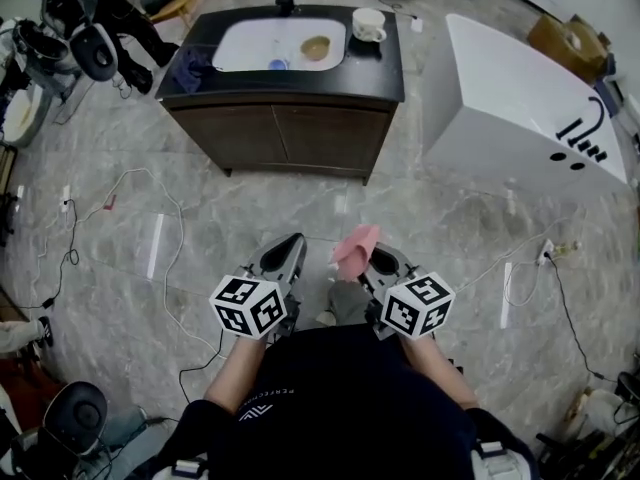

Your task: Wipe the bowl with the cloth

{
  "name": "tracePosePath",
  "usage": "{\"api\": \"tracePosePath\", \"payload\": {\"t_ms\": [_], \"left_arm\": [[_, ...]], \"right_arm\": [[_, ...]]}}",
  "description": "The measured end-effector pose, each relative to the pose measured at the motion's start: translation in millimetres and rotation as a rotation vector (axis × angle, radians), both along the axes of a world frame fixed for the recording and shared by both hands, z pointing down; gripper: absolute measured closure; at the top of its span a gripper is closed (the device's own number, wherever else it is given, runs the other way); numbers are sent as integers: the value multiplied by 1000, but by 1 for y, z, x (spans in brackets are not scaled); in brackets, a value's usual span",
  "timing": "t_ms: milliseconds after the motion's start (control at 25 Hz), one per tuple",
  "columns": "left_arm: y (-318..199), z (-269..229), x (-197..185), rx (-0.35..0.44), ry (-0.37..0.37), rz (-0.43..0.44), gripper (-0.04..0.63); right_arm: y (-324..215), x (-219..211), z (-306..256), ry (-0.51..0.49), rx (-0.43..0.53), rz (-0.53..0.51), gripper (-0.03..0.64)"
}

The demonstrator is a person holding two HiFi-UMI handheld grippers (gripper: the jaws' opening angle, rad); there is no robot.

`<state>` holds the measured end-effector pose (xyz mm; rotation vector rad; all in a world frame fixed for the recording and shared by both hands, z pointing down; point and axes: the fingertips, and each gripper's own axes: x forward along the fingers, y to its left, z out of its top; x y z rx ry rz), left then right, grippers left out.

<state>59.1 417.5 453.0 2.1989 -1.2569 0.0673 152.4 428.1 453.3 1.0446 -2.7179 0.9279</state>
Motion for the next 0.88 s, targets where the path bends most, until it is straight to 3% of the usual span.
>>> {"api": "tracePosePath", "payload": {"t_ms": [320,600,880], "left_arm": [[-64,-11,9,17,-18,-28,586],[-95,-9,-6,-11,-13,-101,586],[-121,-10,0,-7,-27,-121,586]], "right_arm": [[-65,-6,-4,-32,-24,-61,568],[-100,-21,-5,-37,-30,-136,568],[-128,-20,-6,-45,-30,-161,568]]}}
